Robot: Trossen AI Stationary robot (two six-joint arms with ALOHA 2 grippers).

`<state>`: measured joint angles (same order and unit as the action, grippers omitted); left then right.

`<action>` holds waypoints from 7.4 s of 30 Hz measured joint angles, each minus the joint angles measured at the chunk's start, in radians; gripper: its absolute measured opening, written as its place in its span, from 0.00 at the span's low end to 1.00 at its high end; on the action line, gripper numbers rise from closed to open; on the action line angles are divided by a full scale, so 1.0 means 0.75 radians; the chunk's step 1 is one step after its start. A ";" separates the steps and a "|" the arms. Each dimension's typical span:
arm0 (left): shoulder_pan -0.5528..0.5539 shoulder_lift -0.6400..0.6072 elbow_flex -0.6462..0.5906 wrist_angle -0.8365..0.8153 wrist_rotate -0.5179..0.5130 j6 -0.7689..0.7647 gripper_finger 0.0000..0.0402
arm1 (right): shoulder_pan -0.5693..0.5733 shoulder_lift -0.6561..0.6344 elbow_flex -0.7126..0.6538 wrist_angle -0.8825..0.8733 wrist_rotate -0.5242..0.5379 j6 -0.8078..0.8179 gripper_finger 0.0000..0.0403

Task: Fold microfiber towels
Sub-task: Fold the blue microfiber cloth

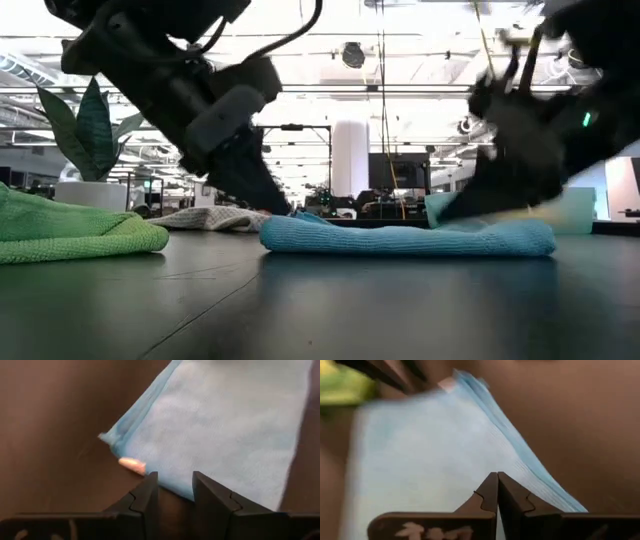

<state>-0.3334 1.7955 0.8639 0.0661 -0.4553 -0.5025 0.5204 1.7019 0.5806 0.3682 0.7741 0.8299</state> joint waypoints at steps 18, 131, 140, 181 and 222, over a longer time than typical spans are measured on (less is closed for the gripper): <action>0.072 0.160 -0.001 0.248 -0.034 0.070 0.30 | -0.011 -0.099 -0.134 -0.160 -0.016 0.237 0.00; -0.009 0.032 -0.001 0.186 0.347 0.590 0.30 | 0.112 0.142 0.593 -0.666 -0.581 -0.988 0.38; -0.012 0.032 -0.003 0.113 0.159 0.584 0.30 | 0.097 0.195 0.578 -0.397 -0.660 -0.631 0.34; -0.064 0.009 0.002 0.313 0.219 0.532 0.02 | 0.138 0.113 0.488 -0.068 -0.783 -0.307 0.01; -0.020 0.064 0.002 0.244 0.251 0.457 0.02 | 0.181 0.388 0.593 -0.040 -0.482 -0.767 0.05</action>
<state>-0.3483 1.8438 0.8654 0.2494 -0.2668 -0.1597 0.6564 1.9929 1.0256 0.3379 0.4125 0.2543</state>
